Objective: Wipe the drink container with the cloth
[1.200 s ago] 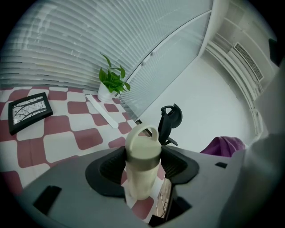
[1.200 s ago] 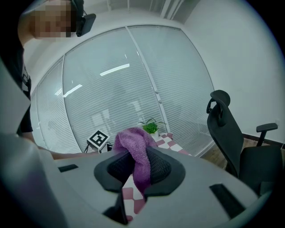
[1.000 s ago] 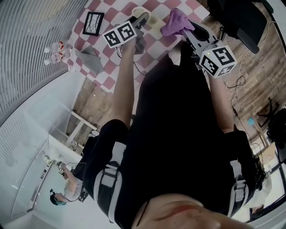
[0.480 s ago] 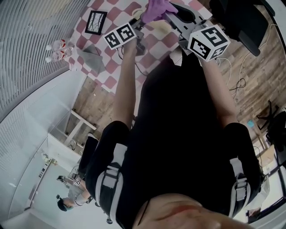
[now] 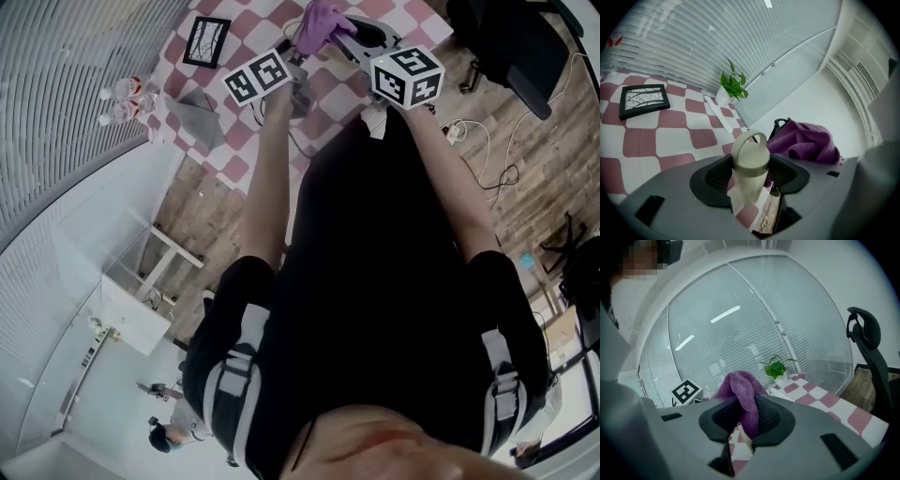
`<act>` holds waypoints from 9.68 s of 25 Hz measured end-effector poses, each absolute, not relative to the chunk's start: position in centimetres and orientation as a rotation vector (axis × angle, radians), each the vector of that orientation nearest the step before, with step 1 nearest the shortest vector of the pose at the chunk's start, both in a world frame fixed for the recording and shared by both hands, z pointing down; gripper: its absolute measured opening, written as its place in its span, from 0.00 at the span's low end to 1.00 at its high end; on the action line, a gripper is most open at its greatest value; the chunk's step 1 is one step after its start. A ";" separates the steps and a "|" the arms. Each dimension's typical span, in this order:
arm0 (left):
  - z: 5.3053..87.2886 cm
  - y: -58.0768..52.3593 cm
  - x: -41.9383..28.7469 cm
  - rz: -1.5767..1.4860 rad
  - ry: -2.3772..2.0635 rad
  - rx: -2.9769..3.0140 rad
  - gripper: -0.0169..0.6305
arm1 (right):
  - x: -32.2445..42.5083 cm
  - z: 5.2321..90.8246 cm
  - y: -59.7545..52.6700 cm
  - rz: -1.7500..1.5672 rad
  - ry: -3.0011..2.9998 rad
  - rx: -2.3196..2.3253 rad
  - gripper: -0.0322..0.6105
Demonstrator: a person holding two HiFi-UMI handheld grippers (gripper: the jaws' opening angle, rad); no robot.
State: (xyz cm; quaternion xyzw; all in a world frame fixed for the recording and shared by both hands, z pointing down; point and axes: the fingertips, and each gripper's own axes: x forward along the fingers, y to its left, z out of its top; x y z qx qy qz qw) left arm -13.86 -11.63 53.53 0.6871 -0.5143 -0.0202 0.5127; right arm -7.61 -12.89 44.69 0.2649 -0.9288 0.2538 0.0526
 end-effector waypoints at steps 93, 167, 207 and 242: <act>52.3 -8.0 -12.6 0.042 -1.079 2.088 0.44 | -6.5 53.2 -9.7 0.492 -2.468 0.607 0.21; 51.0 1.3 -5.7 0.793 -0.667 2.964 0.44 | -2.9 58.3 -5.5 0.100 -2.173 -0.124 0.20; 49.9 -5.0 -2.6 0.533 -0.878 2.761 0.44 | 3.9 47.9 -9.3 0.390 -2.593 0.667 0.20; 48.6 -3.8 -1.6 0.591 -0.259 3.005 0.50 | 11.9 45.7 -6.9 0.654 -2.514 1.191 0.20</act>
